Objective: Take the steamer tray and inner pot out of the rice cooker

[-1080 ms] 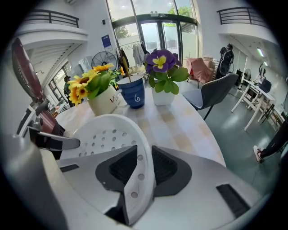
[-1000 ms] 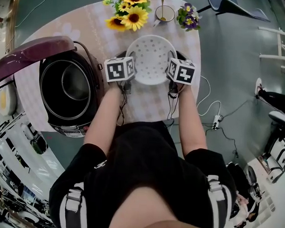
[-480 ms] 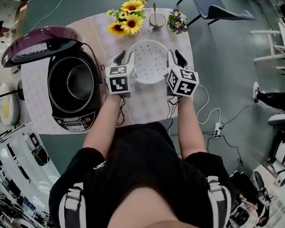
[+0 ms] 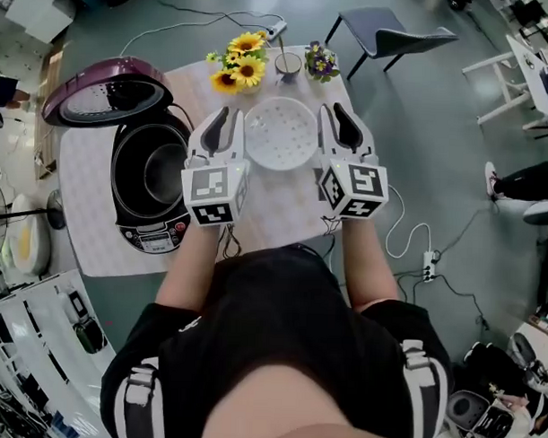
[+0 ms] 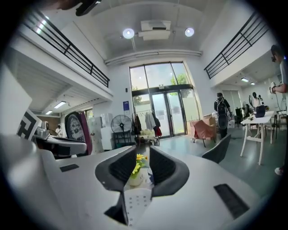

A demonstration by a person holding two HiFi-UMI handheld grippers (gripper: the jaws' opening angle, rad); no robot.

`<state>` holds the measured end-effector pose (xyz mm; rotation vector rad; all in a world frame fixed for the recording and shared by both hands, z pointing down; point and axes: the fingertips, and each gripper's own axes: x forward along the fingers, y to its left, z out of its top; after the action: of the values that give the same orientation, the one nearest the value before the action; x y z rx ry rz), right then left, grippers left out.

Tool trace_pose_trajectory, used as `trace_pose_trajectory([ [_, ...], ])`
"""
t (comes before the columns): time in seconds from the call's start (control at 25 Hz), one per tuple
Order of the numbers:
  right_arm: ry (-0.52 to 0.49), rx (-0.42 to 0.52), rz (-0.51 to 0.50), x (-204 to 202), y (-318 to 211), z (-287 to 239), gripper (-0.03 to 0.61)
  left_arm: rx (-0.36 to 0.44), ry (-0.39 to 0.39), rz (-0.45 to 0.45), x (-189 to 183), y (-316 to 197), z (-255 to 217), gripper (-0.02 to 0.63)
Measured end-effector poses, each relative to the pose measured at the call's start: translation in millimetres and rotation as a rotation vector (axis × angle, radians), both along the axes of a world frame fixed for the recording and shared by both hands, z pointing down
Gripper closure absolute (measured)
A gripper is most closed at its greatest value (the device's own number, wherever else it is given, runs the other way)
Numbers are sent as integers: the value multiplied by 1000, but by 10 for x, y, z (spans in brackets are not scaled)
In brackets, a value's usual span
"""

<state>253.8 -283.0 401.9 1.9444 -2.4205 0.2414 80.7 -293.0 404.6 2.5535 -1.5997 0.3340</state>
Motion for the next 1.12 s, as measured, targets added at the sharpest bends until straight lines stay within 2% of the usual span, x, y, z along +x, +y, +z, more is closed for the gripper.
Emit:
trace_pose_trajectory([
  [0.2, 5, 162, 16, -40, 399, -565, 495, 89, -31, 13, -2, 418, -368, 586],
  [0.28, 54, 231, 31, -95, 575, -700, 574, 103, -20, 20, -15, 543, -429, 604],
  [0.4, 108, 283, 23, -210, 774, -781, 578, 125, -9, 33, -23, 686, -517, 609],
  [0.56, 96, 256, 3, -265, 869, -732, 578, 140, -2, 34, -11, 802, -619, 609],
  [0.76, 75, 224, -13, -337, 870, -681, 578, 119, 19, 28, -80, 848, -617, 609],
  [1.0, 60, 197, -87, -555, 836, -623, 578, 116, 20, -53, -368, 918, -622, 609],
  [1.12, 59, 207, -116, -827, 755, -651, 578, 108, 9, -82, -643, 889, -607, 609],
])
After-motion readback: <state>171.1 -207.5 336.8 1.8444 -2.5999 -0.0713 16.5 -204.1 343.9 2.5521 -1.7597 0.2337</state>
